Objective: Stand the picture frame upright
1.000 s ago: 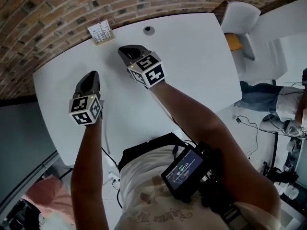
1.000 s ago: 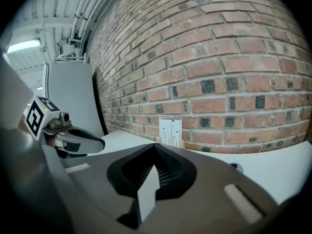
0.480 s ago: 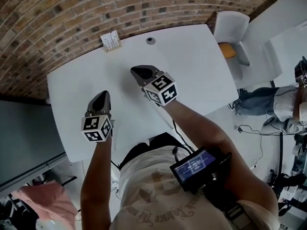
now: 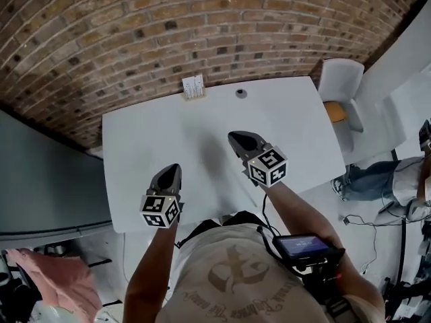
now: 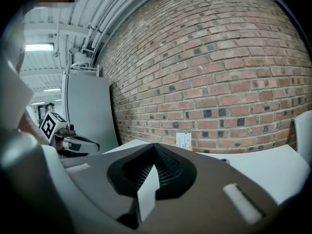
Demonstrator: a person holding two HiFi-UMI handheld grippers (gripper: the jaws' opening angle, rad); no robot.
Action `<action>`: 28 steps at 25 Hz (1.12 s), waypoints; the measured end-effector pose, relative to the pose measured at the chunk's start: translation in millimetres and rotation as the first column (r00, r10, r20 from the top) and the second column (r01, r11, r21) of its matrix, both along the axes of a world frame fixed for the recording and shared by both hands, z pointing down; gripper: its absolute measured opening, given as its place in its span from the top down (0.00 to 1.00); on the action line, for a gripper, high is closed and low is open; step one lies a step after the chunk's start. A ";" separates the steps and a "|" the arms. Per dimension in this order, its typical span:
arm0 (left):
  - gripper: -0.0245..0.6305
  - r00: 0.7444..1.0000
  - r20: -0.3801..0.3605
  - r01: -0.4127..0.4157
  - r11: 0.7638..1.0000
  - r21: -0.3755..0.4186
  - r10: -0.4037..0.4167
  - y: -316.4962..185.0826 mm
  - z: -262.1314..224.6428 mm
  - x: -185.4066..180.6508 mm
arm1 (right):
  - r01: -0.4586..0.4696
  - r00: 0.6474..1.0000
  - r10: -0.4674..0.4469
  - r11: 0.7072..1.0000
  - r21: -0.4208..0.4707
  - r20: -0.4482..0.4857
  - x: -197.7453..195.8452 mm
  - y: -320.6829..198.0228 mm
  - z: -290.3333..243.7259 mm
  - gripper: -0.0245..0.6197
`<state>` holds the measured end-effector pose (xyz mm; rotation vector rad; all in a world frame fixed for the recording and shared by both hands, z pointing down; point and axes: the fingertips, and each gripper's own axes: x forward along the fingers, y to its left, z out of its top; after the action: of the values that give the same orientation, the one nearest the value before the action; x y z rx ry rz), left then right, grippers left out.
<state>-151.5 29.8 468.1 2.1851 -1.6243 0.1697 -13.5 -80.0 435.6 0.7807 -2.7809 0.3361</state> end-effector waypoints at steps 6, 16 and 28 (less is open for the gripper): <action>0.96 1.000 -0.021 -0.021 1.000 0.023 0.022 17.0 -7.3 -16.4 | 0.012 1.000 -0.012 1.000 0.013 -0.012 9.1 23.7 -5.6 0.95; 0.96 0.997 -0.051 -0.057 0.998 0.008 0.058 42.1 2.2 -14.1 | -0.007 1.000 0.008 0.999 -0.046 0.010 13.7 66.8 12.5 0.95; 0.96 0.993 -0.048 -0.109 0.994 0.004 0.109 68.2 -1.6 -14.3 | -0.027 0.999 0.029 0.998 -0.058 0.036 -6.9 103.0 4.8 0.95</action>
<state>-165.8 98.0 466.5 2.2624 -1.4806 0.1467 -20.4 23.1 440.4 0.8086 -2.7830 0.4375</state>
